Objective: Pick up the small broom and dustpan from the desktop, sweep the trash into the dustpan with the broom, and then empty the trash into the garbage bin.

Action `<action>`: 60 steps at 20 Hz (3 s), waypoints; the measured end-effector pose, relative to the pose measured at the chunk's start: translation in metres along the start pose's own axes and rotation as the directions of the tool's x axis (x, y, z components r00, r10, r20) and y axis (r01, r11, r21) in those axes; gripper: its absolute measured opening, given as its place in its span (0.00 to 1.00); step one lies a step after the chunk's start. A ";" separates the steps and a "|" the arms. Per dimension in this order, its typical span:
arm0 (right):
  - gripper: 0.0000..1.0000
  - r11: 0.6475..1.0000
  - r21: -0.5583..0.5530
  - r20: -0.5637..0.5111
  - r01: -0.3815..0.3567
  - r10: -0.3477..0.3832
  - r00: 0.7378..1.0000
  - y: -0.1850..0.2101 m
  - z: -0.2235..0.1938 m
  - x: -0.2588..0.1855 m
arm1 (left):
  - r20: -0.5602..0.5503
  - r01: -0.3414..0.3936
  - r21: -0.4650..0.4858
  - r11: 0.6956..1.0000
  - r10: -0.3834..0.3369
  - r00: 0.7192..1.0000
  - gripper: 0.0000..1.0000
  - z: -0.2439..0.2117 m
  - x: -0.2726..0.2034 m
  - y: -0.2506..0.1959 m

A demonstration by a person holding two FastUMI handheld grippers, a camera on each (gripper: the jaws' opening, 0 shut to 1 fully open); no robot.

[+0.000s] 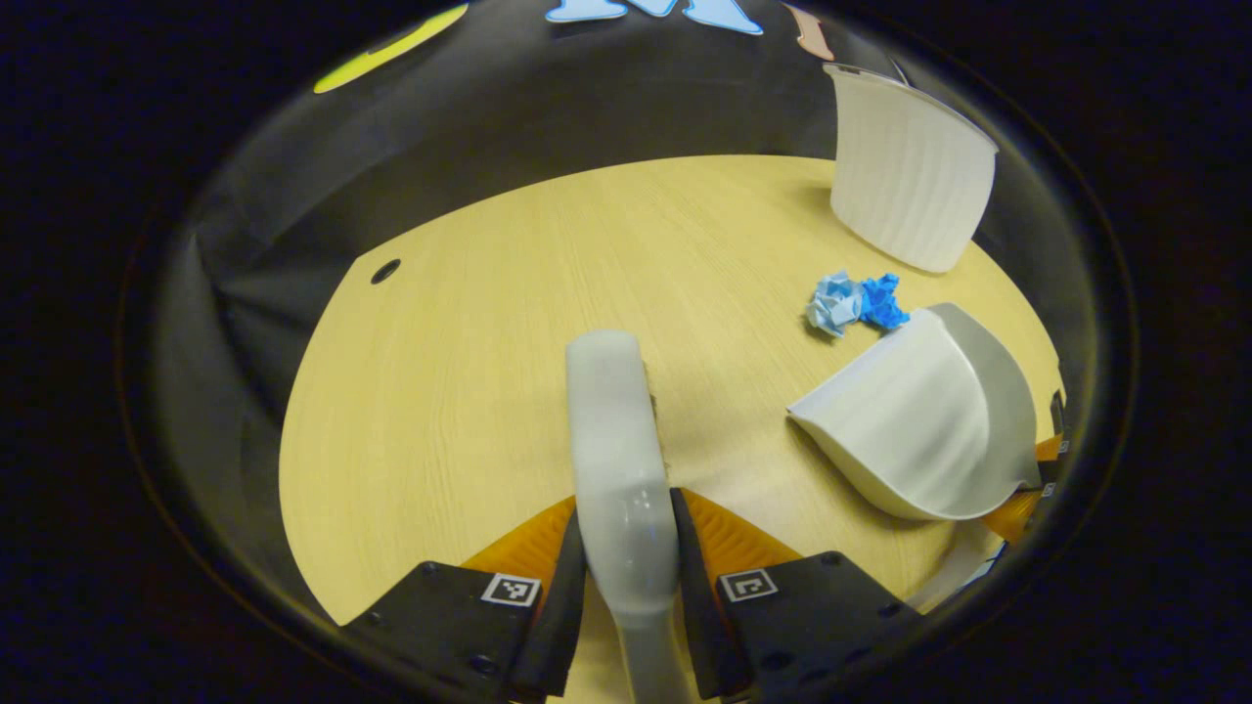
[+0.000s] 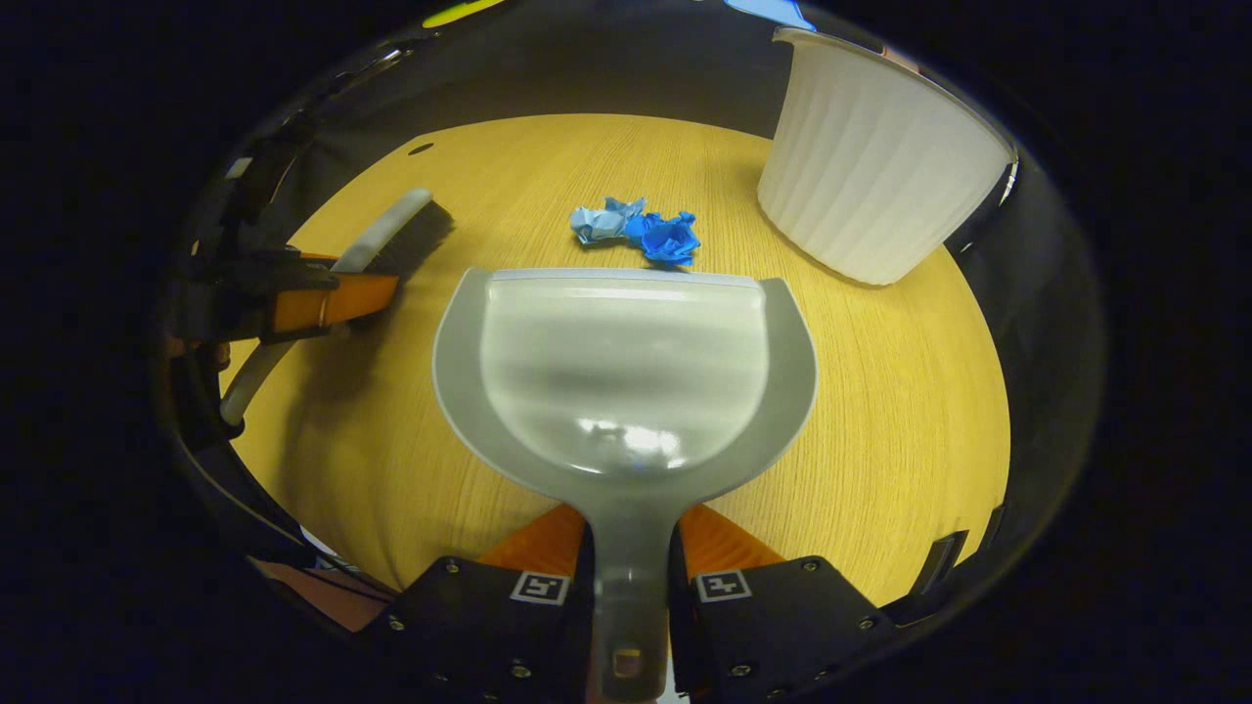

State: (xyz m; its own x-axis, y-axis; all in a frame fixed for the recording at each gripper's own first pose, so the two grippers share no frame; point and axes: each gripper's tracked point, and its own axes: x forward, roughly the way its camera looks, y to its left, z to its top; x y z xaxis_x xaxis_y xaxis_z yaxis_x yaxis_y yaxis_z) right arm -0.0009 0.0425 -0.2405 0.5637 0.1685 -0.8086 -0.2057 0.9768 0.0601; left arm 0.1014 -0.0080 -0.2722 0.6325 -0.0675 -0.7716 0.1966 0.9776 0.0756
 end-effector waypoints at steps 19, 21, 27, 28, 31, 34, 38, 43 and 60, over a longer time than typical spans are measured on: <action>0.33 0.970 -0.221 -0.005 -0.106 0.108 0.994 -0.059 -0.001 -0.001 | -0.063 0.224 0.291 0.930 -0.215 0.975 0.55 0.092 0.058 -0.085; 0.33 0.968 -0.225 -0.003 -0.113 0.115 0.993 -0.061 0.000 0.001 | -0.074 0.281 0.360 0.890 -0.273 0.959 0.53 0.101 0.060 -0.101; 0.33 0.964 -0.240 -0.005 -0.116 0.118 0.993 -0.061 0.003 -0.003 | -0.141 0.407 0.506 0.761 -0.392 0.909 0.52 0.119 0.051 -0.144; 0.33 0.964 -0.240 -0.003 -0.111 0.114 0.993 -0.061 0.005 -0.003 | -0.148 0.417 0.519 0.746 -0.402 0.904 0.52 0.121 0.048 -0.149; 0.33 0.969 -0.223 0.010 -0.103 0.108 0.994 -0.060 0.010 -0.010 | -0.161 0.460 0.523 0.717 -0.446 0.880 0.52 0.130 0.032 -0.165; 0.28 0.975 -0.198 0.018 -0.102 0.108 0.994 -0.066 0.014 -0.006 | -0.172 0.493 0.517 0.700 -0.480 0.861 0.52 0.138 0.016 -0.172; 0.28 0.977 -0.188 0.036 -0.098 0.107 0.994 -0.064 0.033 -0.013 | -0.185 0.526 0.508 0.682 -0.510 0.840 0.55 0.149 0.000 -0.173; 0.28 0.977 -0.193 0.047 -0.091 0.102 0.994 -0.062 0.055 -0.030 | -0.174 0.540 0.484 0.688 -0.530 0.830 0.55 0.156 -0.008 -0.175; 0.28 0.994 -0.109 0.077 0.005 0.003 0.997 -0.065 0.056 -0.057 | -0.017 0.432 0.300 0.851 -0.448 0.894 0.50 0.171 -0.019 -0.051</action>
State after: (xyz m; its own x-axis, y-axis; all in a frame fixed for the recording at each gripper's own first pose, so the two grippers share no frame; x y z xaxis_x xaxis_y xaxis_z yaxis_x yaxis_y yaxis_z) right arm 0.0250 -0.0230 -0.1655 0.6233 0.1812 -0.7607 -0.2885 0.9574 -0.0083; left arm 0.2074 -0.0906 -0.1531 0.4647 -0.4946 -0.7345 0.6651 0.7425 -0.0792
